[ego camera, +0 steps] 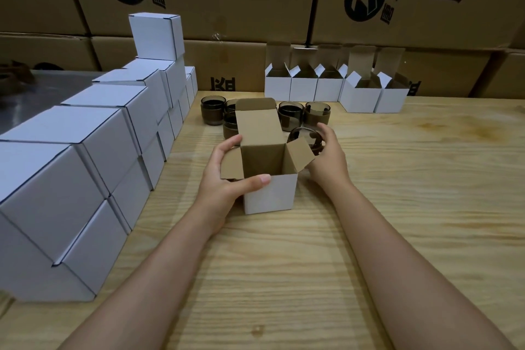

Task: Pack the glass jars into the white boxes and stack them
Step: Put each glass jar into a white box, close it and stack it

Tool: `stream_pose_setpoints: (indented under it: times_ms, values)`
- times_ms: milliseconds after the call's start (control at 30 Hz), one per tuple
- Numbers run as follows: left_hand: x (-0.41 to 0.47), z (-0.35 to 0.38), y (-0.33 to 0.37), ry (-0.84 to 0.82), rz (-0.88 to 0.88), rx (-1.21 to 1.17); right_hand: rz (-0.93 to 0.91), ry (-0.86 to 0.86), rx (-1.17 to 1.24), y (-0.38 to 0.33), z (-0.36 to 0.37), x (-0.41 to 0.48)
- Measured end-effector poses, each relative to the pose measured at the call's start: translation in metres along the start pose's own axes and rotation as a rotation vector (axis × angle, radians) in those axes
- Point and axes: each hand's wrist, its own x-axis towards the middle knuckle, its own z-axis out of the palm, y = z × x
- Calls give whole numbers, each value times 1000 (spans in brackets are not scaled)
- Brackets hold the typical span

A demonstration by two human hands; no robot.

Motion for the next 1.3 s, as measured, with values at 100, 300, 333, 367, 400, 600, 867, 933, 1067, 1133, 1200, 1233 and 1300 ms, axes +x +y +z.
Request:
stream_pose_setpoints:
  times_ms: [100, 300, 333, 367, 400, 600, 867, 933, 1067, 1133, 1200, 1233, 1300]
  values:
    - [0, -1, 0, -16, -20, -21, 4, 27, 81, -7, -13, 3]
    - [0, 1, 2, -12, -11, -15, 34, 31, 317, -44, -42, 10]
    - [0, 1, 2, -13, -7, -7, 19, -4, 315, -51, -47, 9]
    - [0, 2, 2, -14, -2, 1, -2, -52, 316, -60, -51, 7]
    - [0, 2, 3, -14, 2, 7, -26, -118, 311, -69, -54, 4]
    - [-1, 0, 3, -26, -12, 28, -117, -482, 70, -108, -53, -19]
    - [-2, 1, 6, -34, -32, 46, -220, -539, -366, -105, -18, -36]
    - [-2, 1, 7, -29, -29, 55, -223, -542, -422, -103, -17, -36]
    - [-4, 3, 8, -48, -25, 65, -300, -538, -693, -98, -14, -35]
    - [-4, 3, 8, -58, -17, 72, -309, -570, -750, -99, -13, -35]
    - [-3, 3, 8, -62, -11, 78, -295, -608, -769, -101, -13, -34]
    - [-3, 3, 7, -62, -7, 80, -290, -625, -780, -101, -14, -34]
    - [-3, 3, 7, -64, -3, 78, -285, -651, -798, -102, -13, -34]
